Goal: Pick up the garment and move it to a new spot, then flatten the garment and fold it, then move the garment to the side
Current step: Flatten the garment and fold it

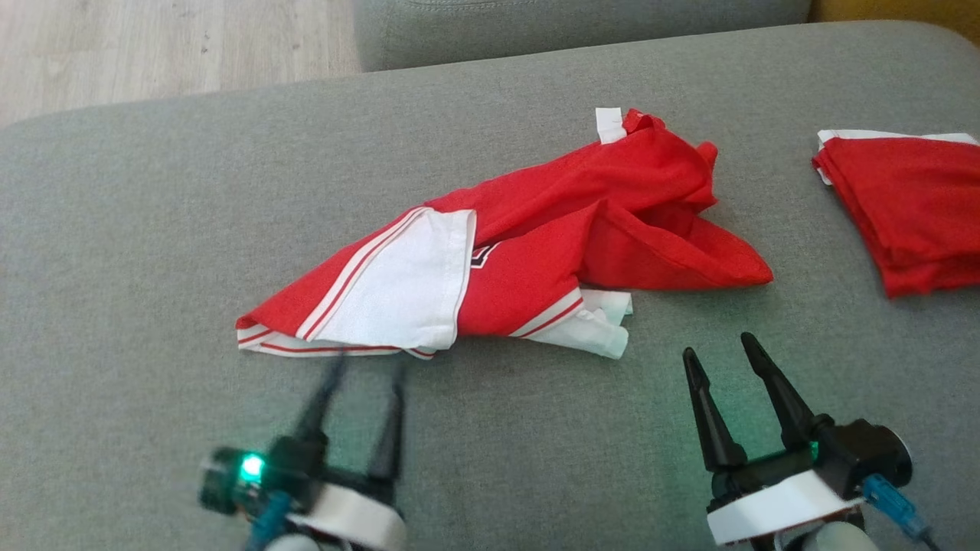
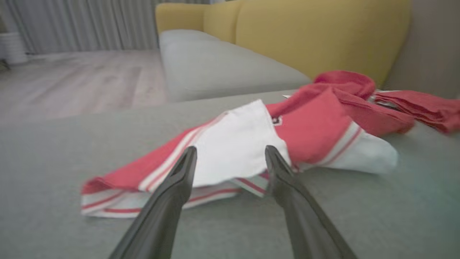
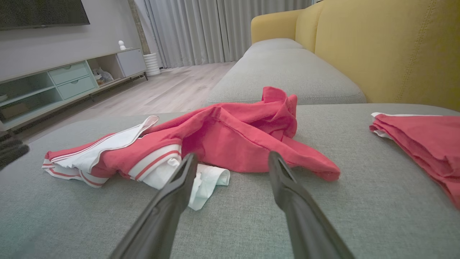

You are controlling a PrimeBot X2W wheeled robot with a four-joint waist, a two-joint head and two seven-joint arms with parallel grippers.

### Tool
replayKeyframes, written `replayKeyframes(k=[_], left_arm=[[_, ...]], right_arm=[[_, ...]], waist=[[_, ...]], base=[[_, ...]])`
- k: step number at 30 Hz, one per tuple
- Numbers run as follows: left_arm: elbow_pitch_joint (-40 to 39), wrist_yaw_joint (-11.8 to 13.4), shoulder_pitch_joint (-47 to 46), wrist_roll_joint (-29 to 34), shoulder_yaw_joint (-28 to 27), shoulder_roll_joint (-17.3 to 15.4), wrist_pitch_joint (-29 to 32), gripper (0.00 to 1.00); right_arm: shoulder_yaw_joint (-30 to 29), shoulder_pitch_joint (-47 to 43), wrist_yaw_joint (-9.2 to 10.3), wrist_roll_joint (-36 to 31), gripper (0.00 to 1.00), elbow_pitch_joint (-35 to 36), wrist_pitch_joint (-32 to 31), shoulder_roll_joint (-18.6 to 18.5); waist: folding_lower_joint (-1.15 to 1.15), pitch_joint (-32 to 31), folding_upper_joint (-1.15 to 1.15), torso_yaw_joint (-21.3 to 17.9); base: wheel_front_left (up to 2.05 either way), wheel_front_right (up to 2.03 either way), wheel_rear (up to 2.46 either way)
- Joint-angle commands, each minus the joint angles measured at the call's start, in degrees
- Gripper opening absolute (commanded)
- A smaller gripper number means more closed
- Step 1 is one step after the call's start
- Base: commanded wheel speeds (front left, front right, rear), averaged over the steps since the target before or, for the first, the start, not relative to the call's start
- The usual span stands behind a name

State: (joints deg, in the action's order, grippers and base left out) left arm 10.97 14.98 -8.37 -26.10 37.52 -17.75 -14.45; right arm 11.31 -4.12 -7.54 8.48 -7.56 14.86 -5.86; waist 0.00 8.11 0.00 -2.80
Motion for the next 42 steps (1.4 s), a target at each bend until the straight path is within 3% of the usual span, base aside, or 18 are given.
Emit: replayKeyframes(k=[1,3,6,15,22,29,30,32,35,42], left_arm=[[-1.0,-0.9,-1.9,0.0,-1.8,-0.9,-0.5,1.0],[2.0,-3.9,-1.6,0.1,0.9,0.2,-0.5,1.0],[6.7,-6.3,-3.3,-0.5,2.4,2.6,-0.5,1.0],[14.7,-14.6,-9.0,-5.2,-0.7,9.5,-0.5,1.0],[15.7,-13.7,-9.9,-1.5,-4.1,10.4,-0.5,1.0],[15.8,-15.9,-8.0,-0.7,-6.7,11.2,-0.5,1.0],[15.9,-16.1,-7.8,-0.4,-6.9,11.3,-0.5,0.97],[16.1,-16.6,-7.6,-0.1,-7.2,11.6,-0.5,0.47],[16.6,-17.4,-7.5,0.4,-7.5,11.9,-0.5,0.0],[18.0,-18.5,-8.7,1.3,-8.3,12.7,-0.5,0.0]], right_arm=[[1.5,1.6,0.05,-0.4,1.0,1.5,0.1,-0.7],[1.7,2.0,0.05,-0.3,1.0,1.4,0.1,-0.7],[2.0,2.3,0.05,-0.2,1.0,1.5,0.1,-1.0],[1.7,2.7,0.05,-0.2,1.0,1.7,0.1,-1.6],[1.5,3.0,0.05,-0.2,1.0,1.5,0.1,-1.3],[1.5,2.5,0.05,-0.3,1.0,1.2,0.1,-1.3],[1.6,2.4,0.05,-0.4,1.0,1.2,0.1,-1.3],[1.7,2.3,0.05,-0.5,1.0,1.2,0.1,-1.3],[2.0,2.4,0.05,-0.4,1.0,1.2,0.1,-1.4],[2.2,2.4,0.05,-0.4,1.0,1.4,0.1,-1.9]], waist=[[0.0,0.0,0.0,-0.1],[0.0,0.0,0.0,-0.3],[0.0,0.4,0.0,-0.7],[0.0,2.2,0.0,-2.6],[0.0,2.3,0.0,-3.5],[0.0,1.3,0.0,-3.4],[0.0,1.1,0.0,-3.4],[0.0,0.9,0.0,-3.4],[0.0,1.0,0.0,-3.4],[0.0,1.3,0.0,-3.4]], base=[[0.0,0.0,0.0],[0.0,0.0,0.0],[0.0,0.0,0.0],[0.0,0.0,0.0],[0.0,0.0,0.0],[0.0,0.0,0.0],[0.0,0.0,0.0],[0.0,0.0,0.0],[0.0,0.0,0.0],[0.0,0.0,0.0]])
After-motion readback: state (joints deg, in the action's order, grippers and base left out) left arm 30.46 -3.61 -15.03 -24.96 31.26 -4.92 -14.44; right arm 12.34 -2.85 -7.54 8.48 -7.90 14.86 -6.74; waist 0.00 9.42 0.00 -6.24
